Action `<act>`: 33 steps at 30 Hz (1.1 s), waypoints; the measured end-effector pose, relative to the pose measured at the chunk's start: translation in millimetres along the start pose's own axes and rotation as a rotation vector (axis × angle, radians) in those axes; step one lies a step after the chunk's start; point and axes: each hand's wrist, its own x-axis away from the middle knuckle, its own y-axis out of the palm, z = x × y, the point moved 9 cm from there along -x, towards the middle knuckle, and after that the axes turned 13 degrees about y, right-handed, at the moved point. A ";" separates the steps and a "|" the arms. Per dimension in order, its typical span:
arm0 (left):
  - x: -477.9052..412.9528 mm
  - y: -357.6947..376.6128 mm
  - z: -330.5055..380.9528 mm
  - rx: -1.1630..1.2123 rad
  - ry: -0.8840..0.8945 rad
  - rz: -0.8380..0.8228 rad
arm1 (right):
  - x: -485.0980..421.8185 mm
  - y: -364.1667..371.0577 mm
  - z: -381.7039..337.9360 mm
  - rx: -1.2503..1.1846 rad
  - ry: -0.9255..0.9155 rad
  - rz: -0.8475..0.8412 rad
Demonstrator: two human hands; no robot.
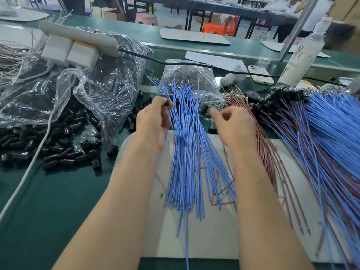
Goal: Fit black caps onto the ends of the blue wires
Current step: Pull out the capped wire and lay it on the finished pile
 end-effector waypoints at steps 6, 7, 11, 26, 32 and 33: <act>4.8 9.7 -3.3 0.013 -0.058 -0.098 | -16.6 15.9 49.0 0.272 0.292 -0.171; 6.0 12.3 -4.1 0.013 -0.064 -0.126 | -17.0 16.1 48.1 0.269 0.285 -0.171; 9.5 17.1 -7.1 0.002 -0.085 -0.186 | -14.6 17.0 43.8 0.275 0.266 -0.221; 12.4 24.0 -14.7 -0.076 -0.103 -0.267 | -14.1 14.9 31.9 0.275 0.200 -0.116; 20.8 35.3 -17.7 -0.157 -0.114 -0.419 | -16.8 -18.0 23.6 -0.217 0.120 0.119; 25.0 40.7 -18.8 -0.181 -0.117 -0.490 | -16.8 -22.8 21.1 -0.383 0.095 0.121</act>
